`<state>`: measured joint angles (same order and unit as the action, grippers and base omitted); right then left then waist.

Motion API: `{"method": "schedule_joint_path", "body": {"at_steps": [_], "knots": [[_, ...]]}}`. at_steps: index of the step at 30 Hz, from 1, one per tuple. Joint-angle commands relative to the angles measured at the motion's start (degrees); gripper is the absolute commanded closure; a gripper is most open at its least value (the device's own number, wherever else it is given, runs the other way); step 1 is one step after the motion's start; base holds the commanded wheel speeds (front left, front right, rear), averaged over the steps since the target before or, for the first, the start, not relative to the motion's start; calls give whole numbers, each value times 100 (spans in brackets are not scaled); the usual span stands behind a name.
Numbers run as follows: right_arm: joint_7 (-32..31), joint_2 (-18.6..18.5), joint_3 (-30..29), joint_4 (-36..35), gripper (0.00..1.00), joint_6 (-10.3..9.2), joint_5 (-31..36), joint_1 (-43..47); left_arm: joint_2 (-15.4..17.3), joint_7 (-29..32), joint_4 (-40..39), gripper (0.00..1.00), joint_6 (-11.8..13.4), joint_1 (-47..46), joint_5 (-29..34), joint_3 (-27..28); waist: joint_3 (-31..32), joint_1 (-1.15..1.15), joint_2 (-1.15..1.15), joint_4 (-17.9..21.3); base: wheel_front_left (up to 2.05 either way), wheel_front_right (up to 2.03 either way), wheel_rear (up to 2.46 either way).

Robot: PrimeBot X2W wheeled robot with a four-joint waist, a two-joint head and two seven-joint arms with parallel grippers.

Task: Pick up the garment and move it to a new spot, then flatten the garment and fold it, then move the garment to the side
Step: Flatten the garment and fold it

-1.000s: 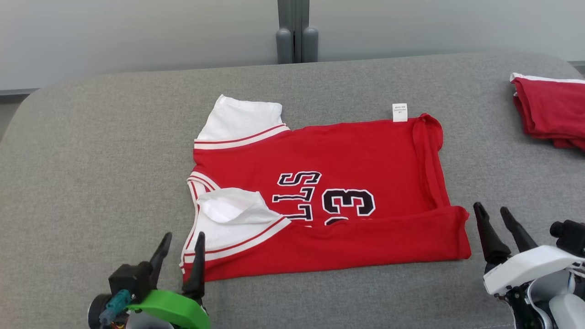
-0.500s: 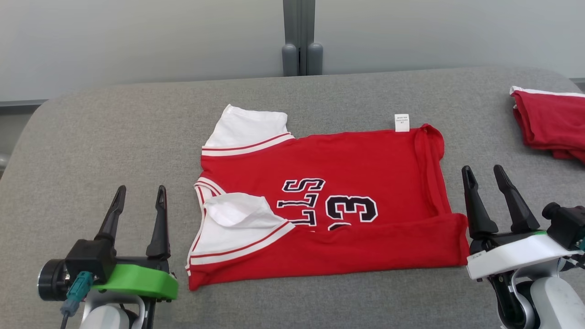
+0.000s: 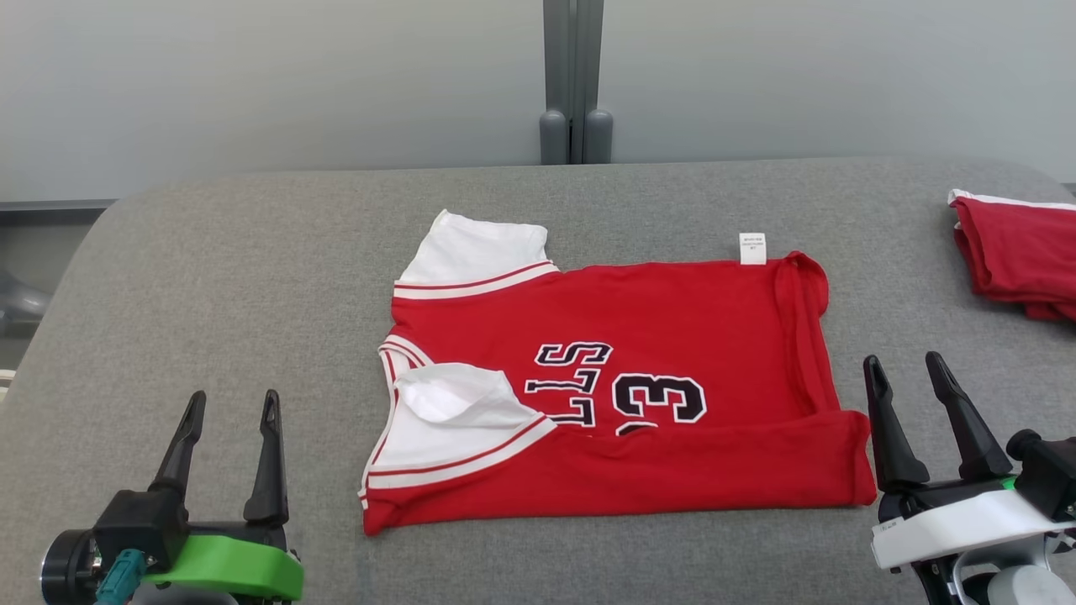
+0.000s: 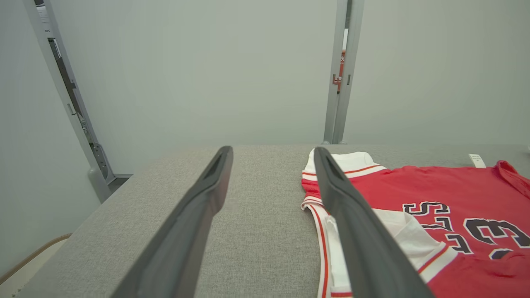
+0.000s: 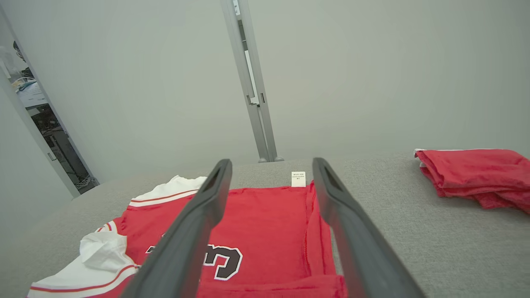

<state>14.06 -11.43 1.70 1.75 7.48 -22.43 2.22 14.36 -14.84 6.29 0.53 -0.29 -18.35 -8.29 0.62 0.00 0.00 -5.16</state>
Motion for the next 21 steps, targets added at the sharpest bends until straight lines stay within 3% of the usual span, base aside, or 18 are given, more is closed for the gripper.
{"method": "schedule_joint_path", "body": {"at_steps": [1,21], "knots": [[13,22,-32,-44,0,-1,54,81,19,26,16,0,1,99,-45,1,29,0,0,-18,0,0,0],[-243,44,-127,-9,0,-1,332,-121,85,129,231,0,-77,-270,-139,-146,-46,0,0,104,0,0,0]]}}
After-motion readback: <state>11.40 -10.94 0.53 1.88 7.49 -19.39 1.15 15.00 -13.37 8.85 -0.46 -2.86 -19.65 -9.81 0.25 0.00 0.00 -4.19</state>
